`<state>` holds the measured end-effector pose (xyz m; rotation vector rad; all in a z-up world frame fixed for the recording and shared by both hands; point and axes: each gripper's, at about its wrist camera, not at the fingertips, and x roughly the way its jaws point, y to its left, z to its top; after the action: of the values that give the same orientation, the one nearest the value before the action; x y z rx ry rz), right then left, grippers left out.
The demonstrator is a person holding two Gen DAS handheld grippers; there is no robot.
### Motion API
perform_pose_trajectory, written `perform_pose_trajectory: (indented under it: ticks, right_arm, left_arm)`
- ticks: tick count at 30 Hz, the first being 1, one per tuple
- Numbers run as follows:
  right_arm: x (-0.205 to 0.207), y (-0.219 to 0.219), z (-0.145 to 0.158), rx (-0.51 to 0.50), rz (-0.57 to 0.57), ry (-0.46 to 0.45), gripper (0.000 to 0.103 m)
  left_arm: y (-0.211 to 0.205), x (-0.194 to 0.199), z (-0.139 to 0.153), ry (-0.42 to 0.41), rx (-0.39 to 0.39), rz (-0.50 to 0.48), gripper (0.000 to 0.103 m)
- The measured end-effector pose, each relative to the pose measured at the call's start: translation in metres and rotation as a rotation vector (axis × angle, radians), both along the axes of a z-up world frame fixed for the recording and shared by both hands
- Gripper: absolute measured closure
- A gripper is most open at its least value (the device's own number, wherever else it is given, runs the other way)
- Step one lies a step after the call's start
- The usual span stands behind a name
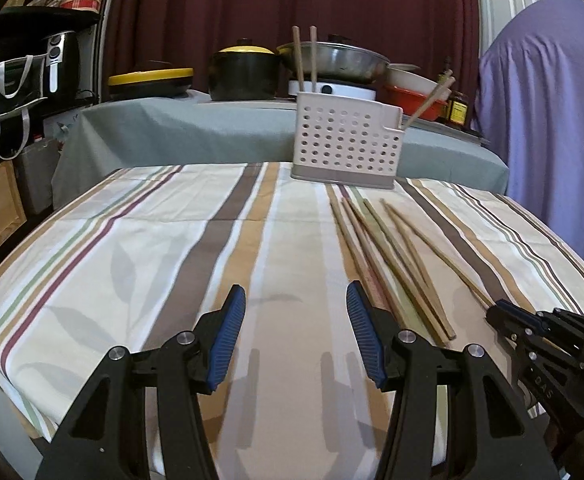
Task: Organize utensils
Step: 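Close the right tool on a third chopstick while the left tool moves toward the pile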
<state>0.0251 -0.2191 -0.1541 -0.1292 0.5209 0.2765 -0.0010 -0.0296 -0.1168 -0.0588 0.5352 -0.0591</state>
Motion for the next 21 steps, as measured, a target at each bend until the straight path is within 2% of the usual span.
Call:
perform_pose_trajectory:
  ticks: [12, 21]
  right_arm:
    - [-0.002, -0.025, 0.003, 0.043, -0.061, -0.004, 0.097]
    - [-0.003, -0.028, 0.004, 0.056, -0.055, -0.005, 0.097]
  left_arm:
    - [-0.031, -0.002, -0.009, 0.032, 0.039, -0.091, 0.051]
    - [-0.041, 0.002, -0.019, 0.084, 0.070, -0.107, 0.051]
